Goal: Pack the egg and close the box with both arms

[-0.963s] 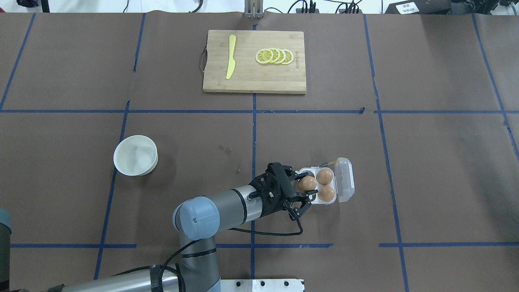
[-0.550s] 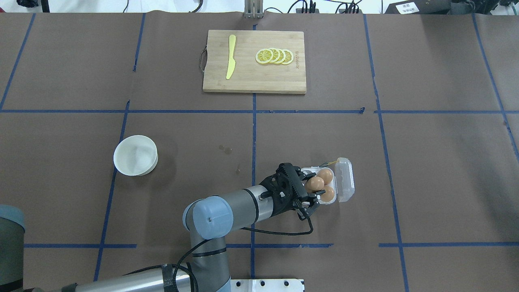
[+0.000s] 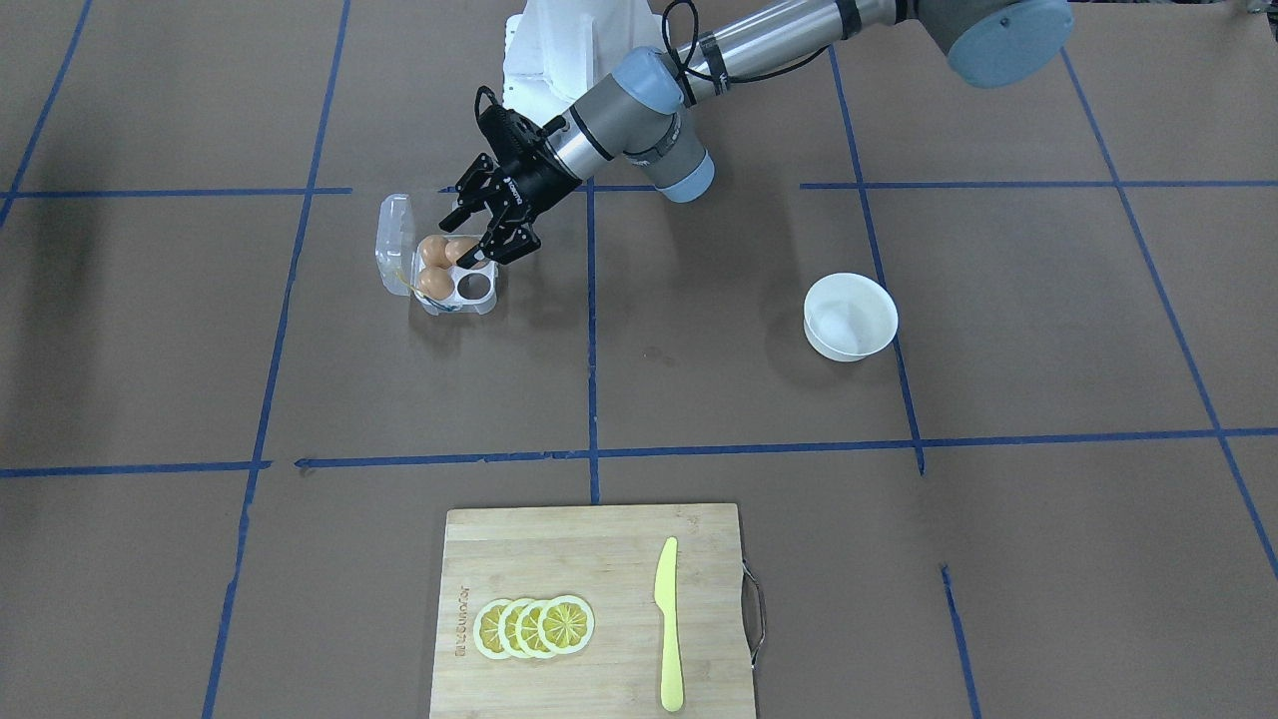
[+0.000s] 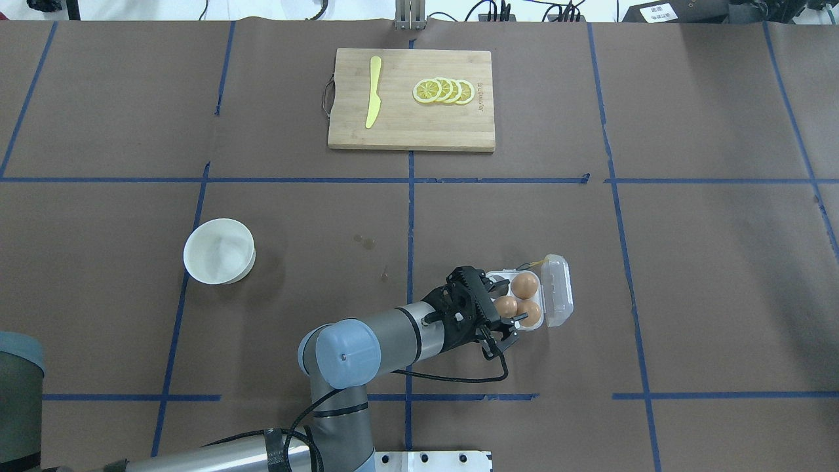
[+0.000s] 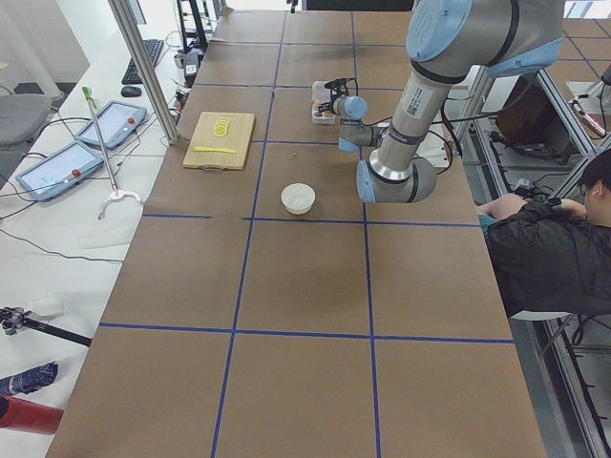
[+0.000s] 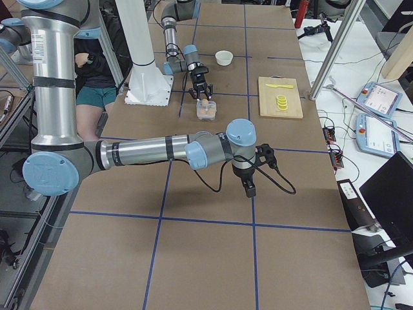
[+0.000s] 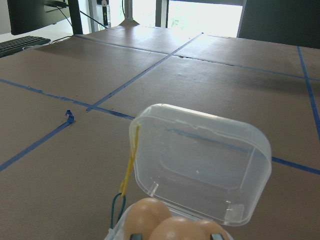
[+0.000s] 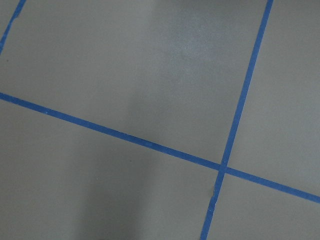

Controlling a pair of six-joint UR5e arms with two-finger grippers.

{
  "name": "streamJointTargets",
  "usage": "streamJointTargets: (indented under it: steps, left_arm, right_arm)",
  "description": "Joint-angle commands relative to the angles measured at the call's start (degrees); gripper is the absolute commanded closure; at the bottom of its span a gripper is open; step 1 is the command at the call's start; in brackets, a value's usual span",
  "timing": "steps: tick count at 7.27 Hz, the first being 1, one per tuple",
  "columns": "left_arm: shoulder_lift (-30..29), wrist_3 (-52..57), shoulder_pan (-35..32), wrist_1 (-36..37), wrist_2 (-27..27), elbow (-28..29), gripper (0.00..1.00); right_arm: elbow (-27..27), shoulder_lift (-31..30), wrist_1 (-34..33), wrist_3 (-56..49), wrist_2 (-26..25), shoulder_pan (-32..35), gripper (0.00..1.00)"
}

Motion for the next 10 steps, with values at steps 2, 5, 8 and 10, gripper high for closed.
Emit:
streamJointTargets:
  steps: [2, 5, 8, 10]
  left_arm:
    - [0.01, -0.09, 0.02, 0.00, -0.09, -0.06, 0.09]
    - [-0.08, -1.14, -1.38, 0.09, -0.70, -2.86, 0.09]
    - [0.18, -14.72, -8.05, 10.03, -9.20, -8.64, 0.01]
    - [0.62, -18.02, -12.09, 25.41, -12.90, -15.50, 0.00]
  right_arm:
    - [-0.02, -0.03, 0.00, 0.00, 0.00, 0.27, 0.00]
    - [-0.11, -0.03, 0.00, 0.00, 0.00, 0.27, 0.00]
    - [-0.11, -0.03, 0.00, 0.00, 0.09, 0.27, 0.00]
    - [-0.11, -0.03, 0.00, -0.09, 0.09, 0.27, 0.00]
